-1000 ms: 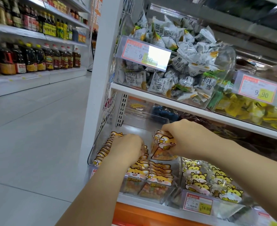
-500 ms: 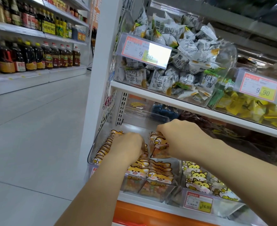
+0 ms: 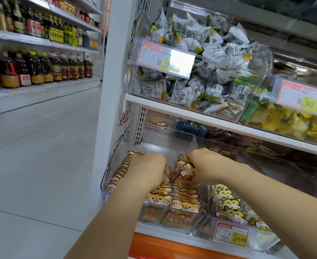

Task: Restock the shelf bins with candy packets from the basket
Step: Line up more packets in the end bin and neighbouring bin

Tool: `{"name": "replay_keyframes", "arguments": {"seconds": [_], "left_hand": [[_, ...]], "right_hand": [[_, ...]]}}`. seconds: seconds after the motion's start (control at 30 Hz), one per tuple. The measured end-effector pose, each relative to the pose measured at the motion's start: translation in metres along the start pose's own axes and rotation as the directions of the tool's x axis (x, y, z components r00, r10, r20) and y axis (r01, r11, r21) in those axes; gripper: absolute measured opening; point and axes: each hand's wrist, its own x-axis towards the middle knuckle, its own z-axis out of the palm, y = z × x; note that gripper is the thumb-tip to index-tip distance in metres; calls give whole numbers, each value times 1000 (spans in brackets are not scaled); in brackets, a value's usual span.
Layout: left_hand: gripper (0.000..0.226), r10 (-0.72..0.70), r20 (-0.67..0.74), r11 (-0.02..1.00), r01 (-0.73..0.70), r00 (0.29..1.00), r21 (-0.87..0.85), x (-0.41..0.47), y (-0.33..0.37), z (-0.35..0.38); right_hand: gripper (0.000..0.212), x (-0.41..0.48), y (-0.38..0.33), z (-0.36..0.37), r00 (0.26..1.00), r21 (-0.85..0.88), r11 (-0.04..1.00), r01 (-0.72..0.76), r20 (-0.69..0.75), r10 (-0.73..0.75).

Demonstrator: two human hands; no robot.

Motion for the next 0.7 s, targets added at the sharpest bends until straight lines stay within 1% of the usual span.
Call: {"name": "replay_keyframes", "arguments": {"seconds": [0.1, 0.17, 0.23, 0.3, 0.33, 0.37, 0.43, 0.47, 0.53, 0.57, 0.7], "left_hand": [[10, -11, -17, 999, 12, 1000, 45, 0, 3, 1], [11, -16, -21, 999, 17, 1000, 49, 0, 3, 1], [10, -16, -30, 998, 18, 999, 55, -1, 4, 1], [10, -15, -30, 998, 17, 999, 56, -3, 5, 1], [10, -11, -32, 998, 13, 999, 61, -4, 5, 1], [11, -2, -40, 998, 4, 999, 66, -4, 5, 2], [8, 19, -65, 998, -14, 998, 65, -5, 5, 1], [8, 22, -68, 998, -18, 997, 55, -6, 6, 0], [13, 18, -60, 999, -16, 998, 42, -6, 8, -2], [12, 18, -57, 999, -15, 998, 50, -7, 10, -3], [10, 20, -47, 995, -15, 999, 101, -7, 13, -2]], "right_hand": [[49, -3, 5, -4, 998, 1, 998, 62, 11, -62], [57, -4, 12, -6, 990, 33, 992, 123, 62, -124], [64, -5, 22, -10, 973, 147, 975, 165, 137, -186], [55, -8, 30, -12, 947, 284, 935, 214, 175, -270], [53, -11, 32, -13, 938, 345, 910, 230, 172, -302], [55, -14, 34, -13, 936, 402, 886, 231, 158, -315], [61, -17, 36, -11, 946, 464, 861, 207, 129, -297], [54, -16, 38, -9, 948, 465, 859, 214, 111, -297], [21, -14, 40, -3, 950, 432, 869, 241, 79, -303], [15, -14, 40, 0, 949, 401, 878, 260, 61, -309], [28, -17, 37, 1, 944, 287, 900, 328, -61, -325]]}}
